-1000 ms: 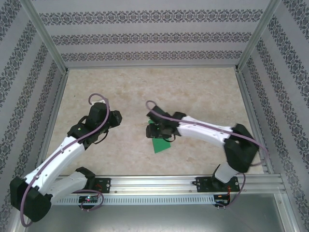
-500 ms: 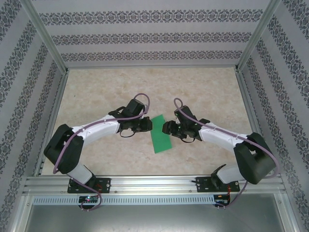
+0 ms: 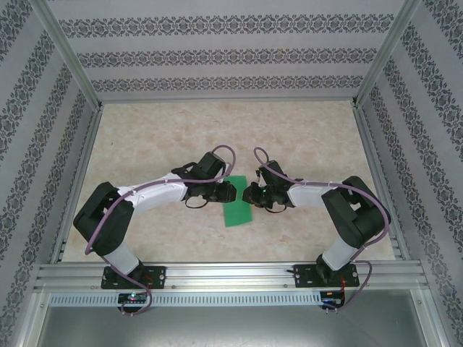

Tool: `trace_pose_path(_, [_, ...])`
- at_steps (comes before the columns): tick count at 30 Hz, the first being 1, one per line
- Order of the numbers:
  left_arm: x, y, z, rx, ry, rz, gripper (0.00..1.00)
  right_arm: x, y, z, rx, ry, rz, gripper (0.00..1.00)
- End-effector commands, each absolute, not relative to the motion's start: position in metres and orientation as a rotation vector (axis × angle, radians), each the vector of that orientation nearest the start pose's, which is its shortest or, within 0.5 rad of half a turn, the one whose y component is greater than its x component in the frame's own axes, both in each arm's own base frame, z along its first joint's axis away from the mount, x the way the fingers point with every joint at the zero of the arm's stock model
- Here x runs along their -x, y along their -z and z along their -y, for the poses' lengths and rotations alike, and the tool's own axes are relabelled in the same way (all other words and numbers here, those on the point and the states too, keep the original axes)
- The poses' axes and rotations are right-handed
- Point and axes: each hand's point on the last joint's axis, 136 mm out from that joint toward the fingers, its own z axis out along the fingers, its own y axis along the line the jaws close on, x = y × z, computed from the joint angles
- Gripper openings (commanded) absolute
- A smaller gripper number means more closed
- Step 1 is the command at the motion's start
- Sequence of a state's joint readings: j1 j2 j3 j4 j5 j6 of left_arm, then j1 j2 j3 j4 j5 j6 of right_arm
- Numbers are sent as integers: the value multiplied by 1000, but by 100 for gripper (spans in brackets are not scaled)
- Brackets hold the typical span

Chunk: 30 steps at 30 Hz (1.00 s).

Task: Fold a paper plane with a square sheet of paper (pick it up from the middle)
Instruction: Third fold the triangle at the center of the table.

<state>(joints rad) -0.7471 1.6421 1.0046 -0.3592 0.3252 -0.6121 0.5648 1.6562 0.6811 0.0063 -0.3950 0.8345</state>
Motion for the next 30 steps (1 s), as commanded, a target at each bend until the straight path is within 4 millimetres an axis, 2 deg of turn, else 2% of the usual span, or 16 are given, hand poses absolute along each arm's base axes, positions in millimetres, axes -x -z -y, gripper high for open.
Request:
trace_pose_path(1, [-246,-90,318,-538,786,-2683,32,-270,-12,-257,-292,-996,-2732,17])
trace_pose_path(7, [-215,-85,324,-837,707,-2606,46,-270,-14,-267,-347,-1013,-2714,17])
trace_pose_path(14, [-189,-75,326,-1033,549,-2499,57,-271,-14,-271,-359,-1023,-2724,17])
trace_pose_path(16, [-182,-72,328,-1068,519,-2465,63,-271,-13,-271,-364,-1023,-2728,17])
trace_pose_path(22, [-179,-63,326,-1076,396,-2399,69,-270,-12,-271,-372,-1024,-2738,17])
trace_pose_path(30, [-176,-50,336,-1114,253,-2327,71,-271,-13,-273,-374,-1027,-2744,18])
